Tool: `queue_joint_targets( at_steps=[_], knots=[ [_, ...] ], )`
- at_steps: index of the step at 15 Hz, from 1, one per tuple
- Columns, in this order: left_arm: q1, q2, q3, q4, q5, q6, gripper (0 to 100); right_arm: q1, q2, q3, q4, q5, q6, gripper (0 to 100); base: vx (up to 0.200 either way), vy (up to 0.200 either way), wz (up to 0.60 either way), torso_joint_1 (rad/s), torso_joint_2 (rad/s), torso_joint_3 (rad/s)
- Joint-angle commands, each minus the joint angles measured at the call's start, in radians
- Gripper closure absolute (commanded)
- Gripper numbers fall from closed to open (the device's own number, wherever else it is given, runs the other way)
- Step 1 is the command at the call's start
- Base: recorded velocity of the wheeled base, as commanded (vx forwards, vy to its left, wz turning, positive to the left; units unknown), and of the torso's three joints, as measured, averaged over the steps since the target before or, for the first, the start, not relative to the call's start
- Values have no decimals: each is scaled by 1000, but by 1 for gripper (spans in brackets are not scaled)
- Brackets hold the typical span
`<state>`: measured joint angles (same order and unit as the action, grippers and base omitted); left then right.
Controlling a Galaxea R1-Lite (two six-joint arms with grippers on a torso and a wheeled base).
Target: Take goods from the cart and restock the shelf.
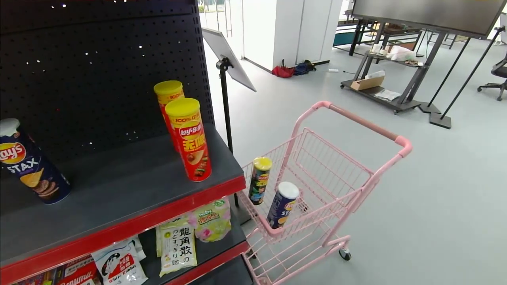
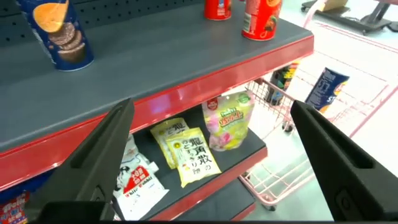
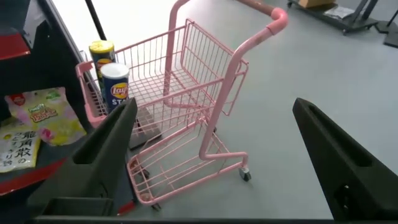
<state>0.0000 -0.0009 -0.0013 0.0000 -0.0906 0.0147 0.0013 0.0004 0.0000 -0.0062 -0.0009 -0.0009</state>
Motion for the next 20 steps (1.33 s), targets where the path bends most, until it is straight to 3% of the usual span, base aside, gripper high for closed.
queue_joint_targets(
  at_steps=[1,20],
  knots=[
    [0,1,0,2,0,-1,0,0,0,0,0,-1,-1,0,0,0,0,-85,193,119],
    [0,1,1,2,0,-4,0,0,0,0,0,-1,1,0,0,0,0,-147,379,224]
  ],
)
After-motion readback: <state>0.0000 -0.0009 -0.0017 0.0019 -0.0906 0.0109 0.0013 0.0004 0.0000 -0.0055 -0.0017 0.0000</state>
